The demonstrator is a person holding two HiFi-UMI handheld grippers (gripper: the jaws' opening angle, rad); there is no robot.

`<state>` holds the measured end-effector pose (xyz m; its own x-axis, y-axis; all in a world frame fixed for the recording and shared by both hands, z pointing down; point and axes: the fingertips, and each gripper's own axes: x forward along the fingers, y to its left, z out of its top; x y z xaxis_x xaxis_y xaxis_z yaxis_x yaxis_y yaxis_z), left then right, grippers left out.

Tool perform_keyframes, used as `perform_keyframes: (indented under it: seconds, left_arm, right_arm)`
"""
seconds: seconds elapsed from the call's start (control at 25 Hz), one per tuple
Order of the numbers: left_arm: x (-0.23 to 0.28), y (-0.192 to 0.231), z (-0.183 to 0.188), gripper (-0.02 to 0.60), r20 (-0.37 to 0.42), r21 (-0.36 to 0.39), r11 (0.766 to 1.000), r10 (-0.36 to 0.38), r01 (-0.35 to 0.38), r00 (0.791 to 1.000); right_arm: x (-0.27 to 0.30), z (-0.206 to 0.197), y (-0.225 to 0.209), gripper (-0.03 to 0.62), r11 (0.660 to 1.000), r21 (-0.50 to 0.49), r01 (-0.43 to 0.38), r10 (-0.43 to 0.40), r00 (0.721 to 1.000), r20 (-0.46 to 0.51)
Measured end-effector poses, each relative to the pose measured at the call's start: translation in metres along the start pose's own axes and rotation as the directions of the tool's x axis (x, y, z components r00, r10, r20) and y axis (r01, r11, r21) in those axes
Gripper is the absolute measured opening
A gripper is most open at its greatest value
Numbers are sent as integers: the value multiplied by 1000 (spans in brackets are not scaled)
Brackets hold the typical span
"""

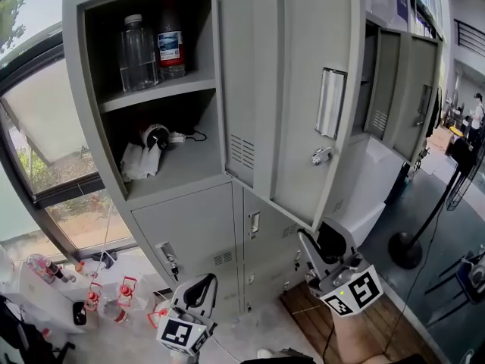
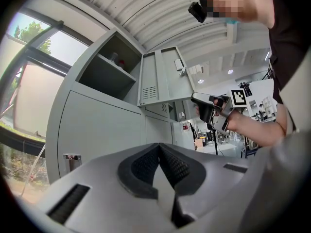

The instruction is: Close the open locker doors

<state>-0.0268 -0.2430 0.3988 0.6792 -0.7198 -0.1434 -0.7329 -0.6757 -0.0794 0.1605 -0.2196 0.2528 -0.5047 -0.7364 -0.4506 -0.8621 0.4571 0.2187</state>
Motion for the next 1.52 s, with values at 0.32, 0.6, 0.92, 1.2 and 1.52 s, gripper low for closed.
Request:
perform_keyframes:
  seconds: [0.32,0.6,0.92,1.2,1.52]
  left_arm:
    - [-26,3,0,9,3,-1,1000,23,-23,1000]
    - [-53,5,2,9,-22,-20,998,54,-54,998]
    - [-80,16,4,9,-21,-21,994,110,-111,994]
    - [-101,25,4,9,-24,-19,987,158,-159,987]
    - [-119,38,1,9,-33,-15,977,212,-212,977]
  right_arm:
    - [2,10,27,137,999,0,-37,37,999,8]
    - [7,15,53,137,997,13,-78,78,997,13]
    - [16,18,81,137,991,30,-133,132,991,25]
    - [29,19,106,136,980,47,-192,190,981,44]
    - [44,17,132,150,967,45,-250,247,968,54]
